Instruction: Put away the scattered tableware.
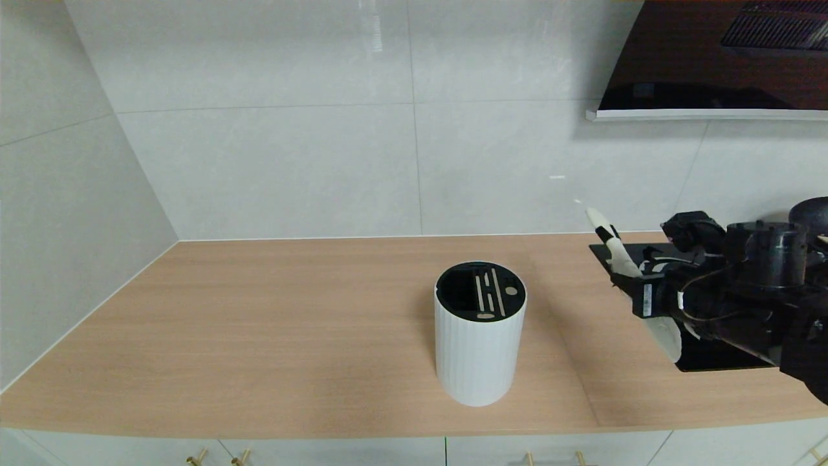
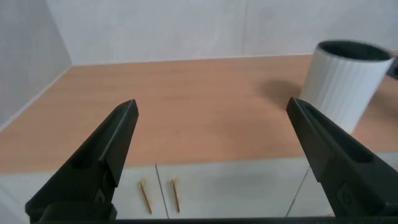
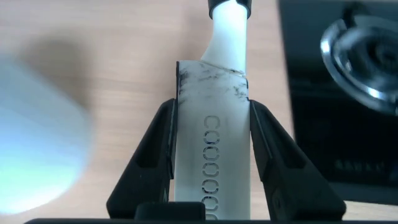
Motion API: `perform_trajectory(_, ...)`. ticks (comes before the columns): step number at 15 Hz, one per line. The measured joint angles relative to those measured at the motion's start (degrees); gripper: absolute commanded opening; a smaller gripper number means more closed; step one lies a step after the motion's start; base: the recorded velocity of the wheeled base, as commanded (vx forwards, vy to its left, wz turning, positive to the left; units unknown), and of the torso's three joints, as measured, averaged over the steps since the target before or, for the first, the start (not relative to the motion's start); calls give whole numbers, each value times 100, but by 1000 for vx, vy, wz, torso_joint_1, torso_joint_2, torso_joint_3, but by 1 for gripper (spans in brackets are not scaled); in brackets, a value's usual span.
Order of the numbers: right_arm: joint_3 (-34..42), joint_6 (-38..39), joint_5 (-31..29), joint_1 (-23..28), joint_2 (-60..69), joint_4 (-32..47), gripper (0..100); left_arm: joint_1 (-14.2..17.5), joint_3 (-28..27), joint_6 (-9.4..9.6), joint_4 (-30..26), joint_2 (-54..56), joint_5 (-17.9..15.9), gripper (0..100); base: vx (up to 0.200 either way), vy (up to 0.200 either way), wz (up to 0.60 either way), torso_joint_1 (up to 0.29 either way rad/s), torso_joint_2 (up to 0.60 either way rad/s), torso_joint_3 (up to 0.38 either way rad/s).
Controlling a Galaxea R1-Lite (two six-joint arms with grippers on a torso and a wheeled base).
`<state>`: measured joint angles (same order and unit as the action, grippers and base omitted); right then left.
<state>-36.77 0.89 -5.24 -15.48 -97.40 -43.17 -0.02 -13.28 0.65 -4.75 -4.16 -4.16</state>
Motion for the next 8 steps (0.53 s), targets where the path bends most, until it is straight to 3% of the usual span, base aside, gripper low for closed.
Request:
perform_trajectory(2,-461,11,-56,-621,614,756,0,-2,-631,55,-11,-800,-271,100,0,0,0,0,0,0)
perform_trajectory(5,-658,187,-263,-1396,1218,1072,0,-22,-1773,-13,-9,-2352,-835,100,0,0,0,0,0,0)
perform_trajectory(7,-647,272,-491,-1963,1417,1213,0,-223,-2305,-505,62,-3285,-1147,100,0,0,0,0,0,0)
perform_trajectory(8,-642,351,-532,-2241,1458,1232,0,-553,-2467,-957,240,-3690,-1224,100,0,0,0,0,0,0)
